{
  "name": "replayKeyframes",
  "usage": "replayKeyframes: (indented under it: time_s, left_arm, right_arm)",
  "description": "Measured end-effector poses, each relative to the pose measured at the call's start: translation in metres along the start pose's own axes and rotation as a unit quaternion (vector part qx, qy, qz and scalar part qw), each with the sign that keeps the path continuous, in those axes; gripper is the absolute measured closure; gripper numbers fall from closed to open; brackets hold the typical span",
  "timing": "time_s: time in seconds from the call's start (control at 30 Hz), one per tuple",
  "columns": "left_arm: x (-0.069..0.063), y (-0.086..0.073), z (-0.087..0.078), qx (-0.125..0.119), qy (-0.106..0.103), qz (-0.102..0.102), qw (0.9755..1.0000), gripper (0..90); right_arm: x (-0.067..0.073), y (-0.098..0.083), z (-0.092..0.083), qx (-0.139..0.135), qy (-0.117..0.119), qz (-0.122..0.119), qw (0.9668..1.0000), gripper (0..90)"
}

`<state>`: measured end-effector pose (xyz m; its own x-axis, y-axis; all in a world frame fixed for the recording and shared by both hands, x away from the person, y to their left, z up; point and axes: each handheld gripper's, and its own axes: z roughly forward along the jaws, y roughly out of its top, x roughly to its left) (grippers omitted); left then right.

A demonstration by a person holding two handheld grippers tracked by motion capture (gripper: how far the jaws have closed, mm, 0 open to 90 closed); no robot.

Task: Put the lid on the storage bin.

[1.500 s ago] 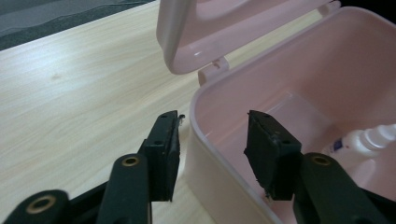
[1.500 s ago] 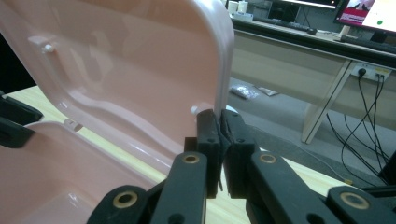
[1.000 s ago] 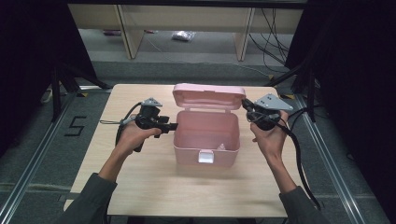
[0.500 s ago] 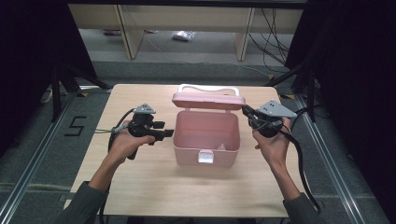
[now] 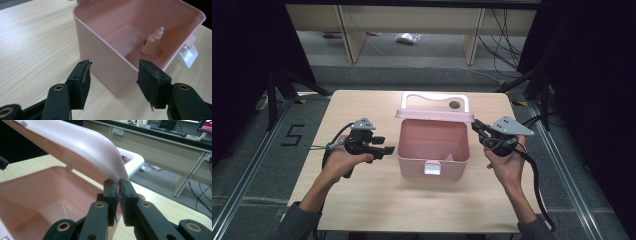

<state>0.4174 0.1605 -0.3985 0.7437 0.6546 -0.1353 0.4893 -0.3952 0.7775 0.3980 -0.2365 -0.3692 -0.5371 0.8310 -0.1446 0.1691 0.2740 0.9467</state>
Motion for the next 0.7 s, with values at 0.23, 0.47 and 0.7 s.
replayKeyframes:
  time_s: [0.23, 0.47, 0.7]
  left_arm:
    - [-0.002, -0.005, 0.0, 0.004, -0.005, 0.0, 1.0, 42.3]
    - [-0.003, -0.012, 0.001, -0.002, 0.002, -0.01, 0.9999, 41.9]
    - [-0.001, -0.02, 0.0, 0.018, -0.001, 0.003, 0.9998, 41.5]
  right_arm:
    - [0.006, -0.011, -0.007, 0.009, 0.012, -0.001, 0.9999, 83.7]
    - [0.008, -0.023, -0.01, 0.022, 0.029, 0.01, 0.9993, 82.8]
    - [0.012, -0.031, -0.014, 0.043, 0.044, 0.025, 0.9978, 81.8]
